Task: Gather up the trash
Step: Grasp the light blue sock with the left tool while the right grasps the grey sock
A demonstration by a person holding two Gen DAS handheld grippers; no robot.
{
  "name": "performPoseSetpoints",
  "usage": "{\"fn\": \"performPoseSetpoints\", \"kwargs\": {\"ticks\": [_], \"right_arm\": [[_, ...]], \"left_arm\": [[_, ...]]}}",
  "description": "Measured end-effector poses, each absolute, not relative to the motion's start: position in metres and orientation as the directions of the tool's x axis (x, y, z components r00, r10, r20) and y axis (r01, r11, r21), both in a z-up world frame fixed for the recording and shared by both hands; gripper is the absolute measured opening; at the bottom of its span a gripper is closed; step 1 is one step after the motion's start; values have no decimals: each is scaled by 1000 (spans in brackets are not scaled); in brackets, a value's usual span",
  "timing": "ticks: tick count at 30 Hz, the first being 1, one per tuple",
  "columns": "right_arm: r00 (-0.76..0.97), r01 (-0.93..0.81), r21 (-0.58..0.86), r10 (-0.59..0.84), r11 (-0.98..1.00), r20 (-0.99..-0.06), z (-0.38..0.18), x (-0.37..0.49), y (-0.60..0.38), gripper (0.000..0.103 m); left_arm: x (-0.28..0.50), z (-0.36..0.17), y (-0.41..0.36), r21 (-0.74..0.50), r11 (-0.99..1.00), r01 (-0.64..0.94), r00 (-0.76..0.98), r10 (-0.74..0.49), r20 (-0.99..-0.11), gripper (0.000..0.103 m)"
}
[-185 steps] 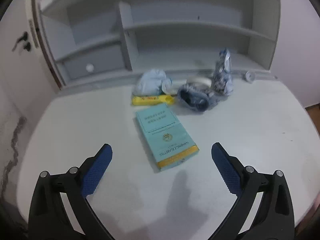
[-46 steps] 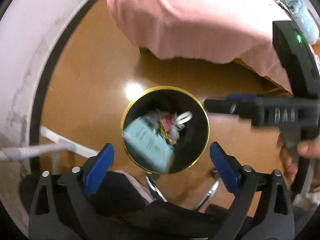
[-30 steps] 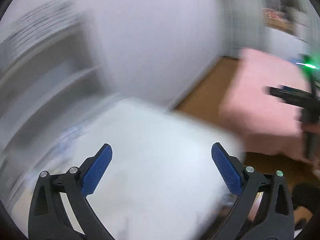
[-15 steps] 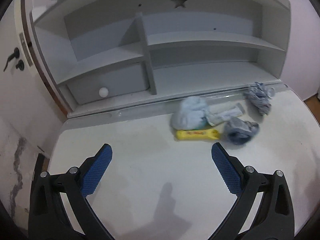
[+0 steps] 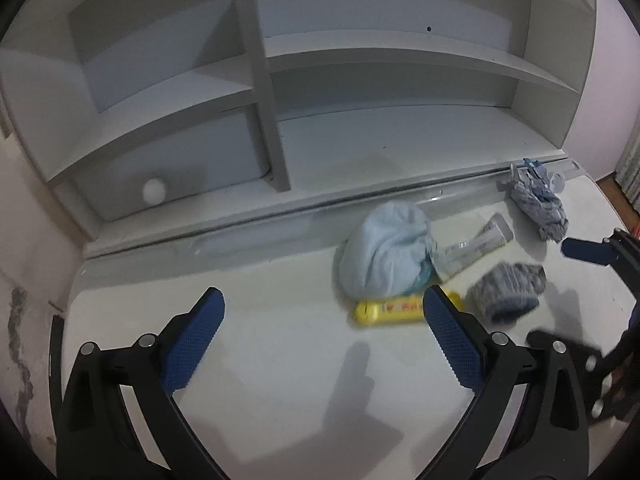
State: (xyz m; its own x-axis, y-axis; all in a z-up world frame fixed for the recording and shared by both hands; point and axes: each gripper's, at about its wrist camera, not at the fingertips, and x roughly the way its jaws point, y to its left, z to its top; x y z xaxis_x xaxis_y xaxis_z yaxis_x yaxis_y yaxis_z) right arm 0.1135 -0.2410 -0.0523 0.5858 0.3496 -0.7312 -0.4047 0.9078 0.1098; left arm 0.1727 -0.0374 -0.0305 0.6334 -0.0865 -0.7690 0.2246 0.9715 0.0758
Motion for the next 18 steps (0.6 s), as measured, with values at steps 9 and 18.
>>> {"fn": "performPoseSetpoints", "kwargs": {"ticks": [9, 18], "right_arm": [[532, -436, 124, 366, 891, -763, -65, 139, -227, 64], [528, -451, 151, 399, 880, -749, -66, 133, -231, 32]], "left_arm": [[205, -51, -53, 83, 952, 294, 581, -109, -807, 96], [206, -55, -64, 25, 935, 355, 562, -192, -804, 19]]}}
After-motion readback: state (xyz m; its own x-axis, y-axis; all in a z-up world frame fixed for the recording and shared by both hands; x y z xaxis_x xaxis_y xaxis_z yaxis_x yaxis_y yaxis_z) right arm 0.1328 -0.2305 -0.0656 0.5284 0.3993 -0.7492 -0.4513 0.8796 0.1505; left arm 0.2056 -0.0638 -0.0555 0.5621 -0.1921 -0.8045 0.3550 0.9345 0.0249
